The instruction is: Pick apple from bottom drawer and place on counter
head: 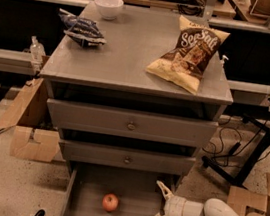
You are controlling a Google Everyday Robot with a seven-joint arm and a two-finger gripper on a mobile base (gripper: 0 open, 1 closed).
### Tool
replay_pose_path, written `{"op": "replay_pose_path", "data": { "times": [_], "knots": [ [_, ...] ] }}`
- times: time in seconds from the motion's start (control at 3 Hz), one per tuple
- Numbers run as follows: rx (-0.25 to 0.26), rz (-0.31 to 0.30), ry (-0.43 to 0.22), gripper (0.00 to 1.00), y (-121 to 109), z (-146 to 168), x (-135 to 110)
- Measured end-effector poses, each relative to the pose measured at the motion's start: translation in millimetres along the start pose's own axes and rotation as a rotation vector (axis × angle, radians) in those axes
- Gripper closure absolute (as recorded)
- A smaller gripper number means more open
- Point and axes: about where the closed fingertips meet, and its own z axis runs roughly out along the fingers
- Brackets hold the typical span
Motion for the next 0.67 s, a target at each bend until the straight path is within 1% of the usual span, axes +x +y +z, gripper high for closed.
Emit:
{"op": "replay_pose_path", "data": {
  "times": [0.33, 0.67],
  "knots": [
    [-0.030, -0.014, -0.015, 0.00, -9.8, 52.0, 15.7],
    [-0.089, -0.012, -0.054, 0.00, -28.1, 149.9, 42.3]
  ]
}}
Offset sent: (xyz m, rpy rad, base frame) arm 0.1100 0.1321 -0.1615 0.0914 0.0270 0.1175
